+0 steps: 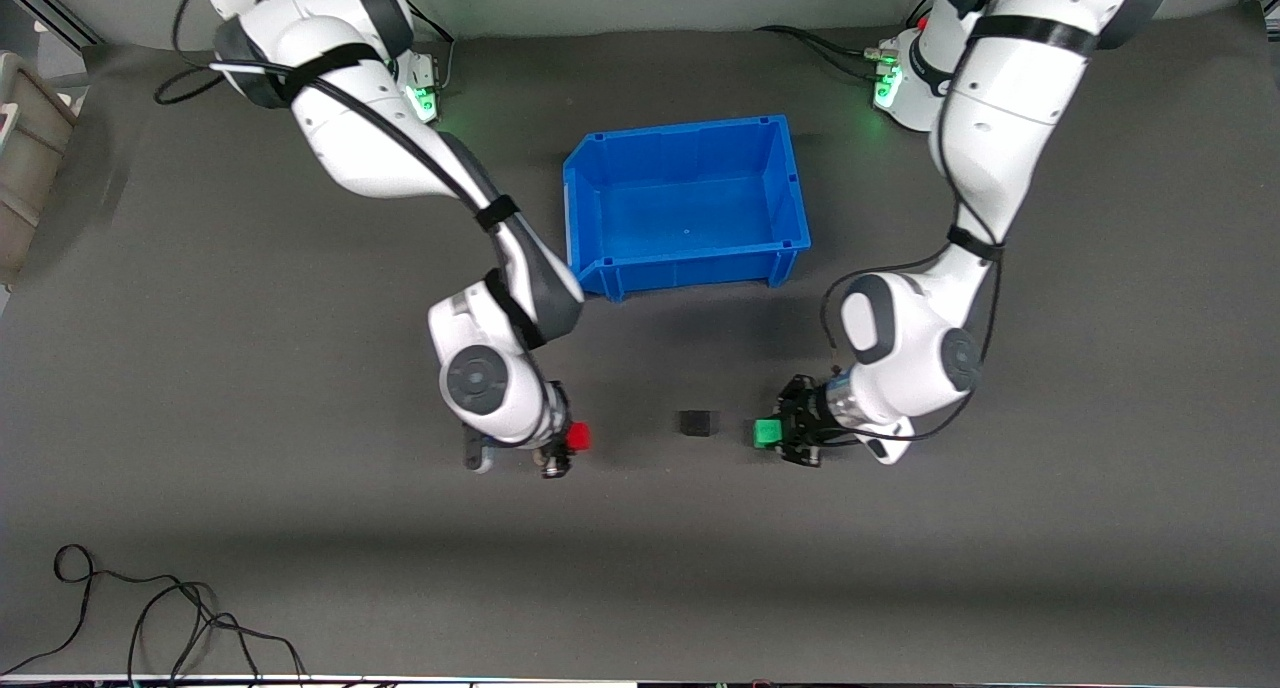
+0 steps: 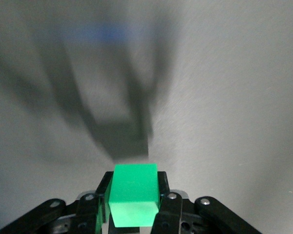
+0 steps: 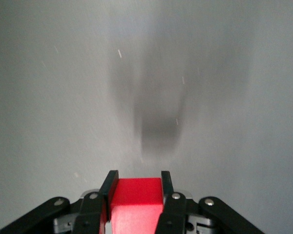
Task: Attach green and red cubes to black cube
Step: 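Carry the red cube with the right gripper while the left carries green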
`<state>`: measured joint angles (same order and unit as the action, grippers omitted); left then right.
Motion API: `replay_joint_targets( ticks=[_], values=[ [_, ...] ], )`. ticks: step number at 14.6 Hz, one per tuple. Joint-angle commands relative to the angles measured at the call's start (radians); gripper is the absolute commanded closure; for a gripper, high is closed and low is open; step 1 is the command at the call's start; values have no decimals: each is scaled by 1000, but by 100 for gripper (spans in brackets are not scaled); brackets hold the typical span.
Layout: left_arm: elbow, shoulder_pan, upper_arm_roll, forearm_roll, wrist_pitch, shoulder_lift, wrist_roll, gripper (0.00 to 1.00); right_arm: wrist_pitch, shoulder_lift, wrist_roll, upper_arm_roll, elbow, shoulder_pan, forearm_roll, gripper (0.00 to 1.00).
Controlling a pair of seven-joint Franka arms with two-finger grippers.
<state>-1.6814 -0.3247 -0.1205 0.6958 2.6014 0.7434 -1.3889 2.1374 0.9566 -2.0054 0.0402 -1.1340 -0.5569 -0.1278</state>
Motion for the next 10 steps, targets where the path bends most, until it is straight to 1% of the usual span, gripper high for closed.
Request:
replay_joint_targets(
  ticks=[1, 4, 7, 10],
  values=[
    [25, -50, 18, 11, 14, 19, -56, 80, 9, 82, -91, 12, 103, -47, -7, 100],
    [25, -65, 18, 18, 16, 22, -65, 80, 44, 99, -142, 14, 103, -78, -4, 100],
    [29, -86, 18, 8, 61, 37, -120, 80, 82, 111, -182, 14, 105, -104, -3, 100],
    [29, -93, 18, 11, 62, 40, -125, 80, 128, 132, -217, 17, 111, -130, -1, 100]
  ],
)
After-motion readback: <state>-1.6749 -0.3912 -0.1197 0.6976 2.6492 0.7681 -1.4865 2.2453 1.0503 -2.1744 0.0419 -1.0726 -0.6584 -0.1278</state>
